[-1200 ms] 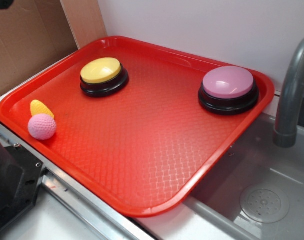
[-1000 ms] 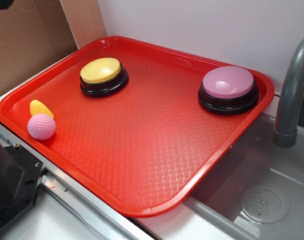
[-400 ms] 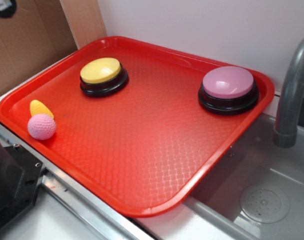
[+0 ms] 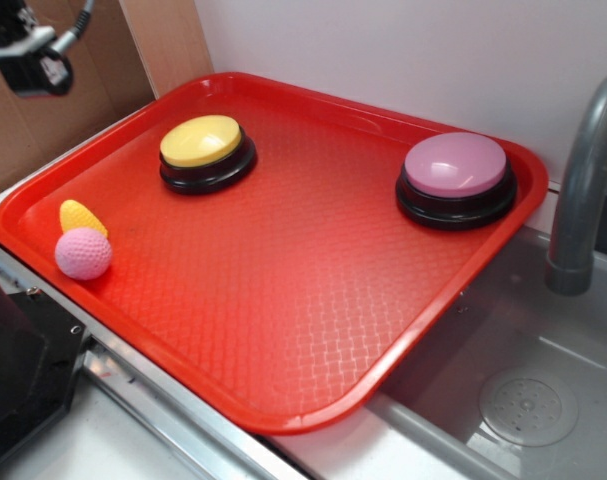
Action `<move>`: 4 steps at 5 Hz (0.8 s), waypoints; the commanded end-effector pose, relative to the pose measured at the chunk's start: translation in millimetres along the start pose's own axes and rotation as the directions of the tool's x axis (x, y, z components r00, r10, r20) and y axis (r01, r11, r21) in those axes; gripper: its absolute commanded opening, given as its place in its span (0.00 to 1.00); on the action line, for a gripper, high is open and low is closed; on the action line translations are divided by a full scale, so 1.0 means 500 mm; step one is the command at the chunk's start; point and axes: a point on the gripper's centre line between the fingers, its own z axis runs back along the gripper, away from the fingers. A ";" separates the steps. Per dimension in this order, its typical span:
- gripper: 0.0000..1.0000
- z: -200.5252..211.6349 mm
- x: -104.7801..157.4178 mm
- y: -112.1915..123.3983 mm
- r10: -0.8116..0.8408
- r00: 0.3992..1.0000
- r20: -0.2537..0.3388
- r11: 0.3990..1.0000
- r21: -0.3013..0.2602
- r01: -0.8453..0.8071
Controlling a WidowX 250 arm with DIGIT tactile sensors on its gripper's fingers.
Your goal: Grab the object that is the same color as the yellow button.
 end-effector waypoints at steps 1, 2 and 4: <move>1.00 -0.075 0.027 0.047 0.156 0.984 0.091 0.981 0.107 -0.165; 1.00 -0.126 0.029 0.056 0.223 0.968 0.116 0.961 0.142 -0.239; 1.00 -0.178 0.031 0.072 0.267 0.954 0.138 0.950 0.130 -0.284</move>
